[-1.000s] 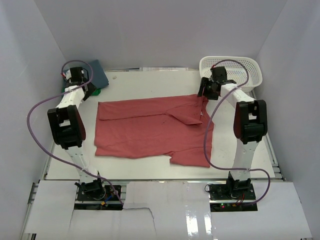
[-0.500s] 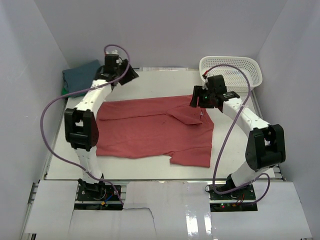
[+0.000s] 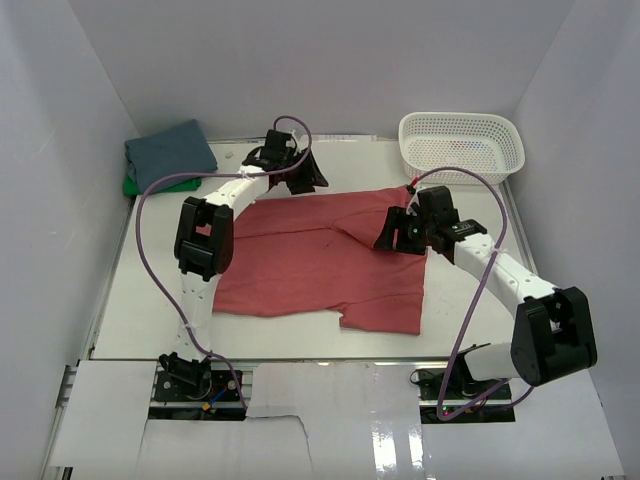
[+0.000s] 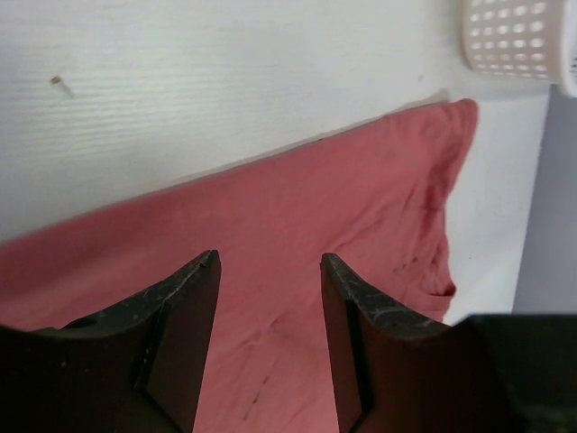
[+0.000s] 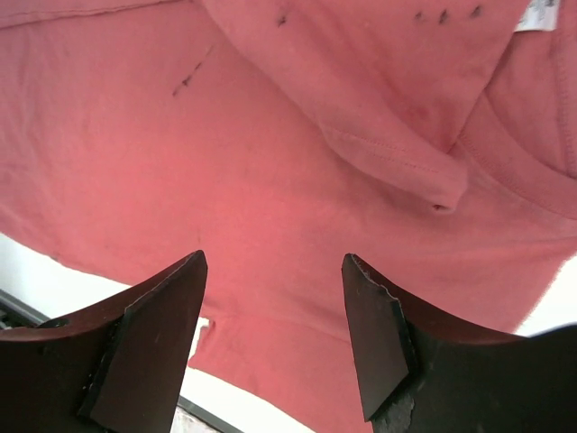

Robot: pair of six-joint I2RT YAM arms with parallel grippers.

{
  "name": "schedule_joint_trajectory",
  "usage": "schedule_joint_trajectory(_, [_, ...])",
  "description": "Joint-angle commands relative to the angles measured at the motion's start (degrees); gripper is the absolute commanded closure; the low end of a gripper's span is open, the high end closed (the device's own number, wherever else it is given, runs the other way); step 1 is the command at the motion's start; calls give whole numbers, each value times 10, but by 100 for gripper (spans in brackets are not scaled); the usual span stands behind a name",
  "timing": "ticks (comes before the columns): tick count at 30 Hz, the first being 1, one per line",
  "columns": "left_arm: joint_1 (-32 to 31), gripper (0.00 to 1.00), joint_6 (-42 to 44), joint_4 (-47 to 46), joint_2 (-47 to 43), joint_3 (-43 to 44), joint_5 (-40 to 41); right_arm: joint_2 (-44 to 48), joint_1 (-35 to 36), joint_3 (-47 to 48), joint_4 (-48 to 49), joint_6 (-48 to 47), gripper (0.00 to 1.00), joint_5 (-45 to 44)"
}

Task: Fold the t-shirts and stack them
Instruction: Fold the flattened tshirt in 1/3 of the way

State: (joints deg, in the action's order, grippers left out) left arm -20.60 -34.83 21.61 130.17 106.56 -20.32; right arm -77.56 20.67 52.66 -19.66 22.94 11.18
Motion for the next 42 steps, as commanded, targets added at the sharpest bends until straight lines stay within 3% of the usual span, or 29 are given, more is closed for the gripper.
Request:
schedule_joint_trajectory(1, [-8, 41, -15, -31, 9, 51, -54, 7, 3, -24, 54, 42, 32, 37])
schedule_joint_trajectory(9, [-21, 41, -43, -42, 39, 70, -116, -15, 7, -104, 187, 145, 31, 71])
schedule_joint_trajectory(15, [-26, 40, -55, -64, 42, 51, -143, -31, 14, -123, 251, 180, 31, 22])
schedule_joint_trajectory(33, [-27, 40, -74, -119, 47, -35, -190, -137, 37, -117, 335, 221, 31, -92])
schedule_joint_trajectory(42, [-28, 41, -71, -135, 35, -67, -193, -165, 64, -77, 342, 197, 30, -173])
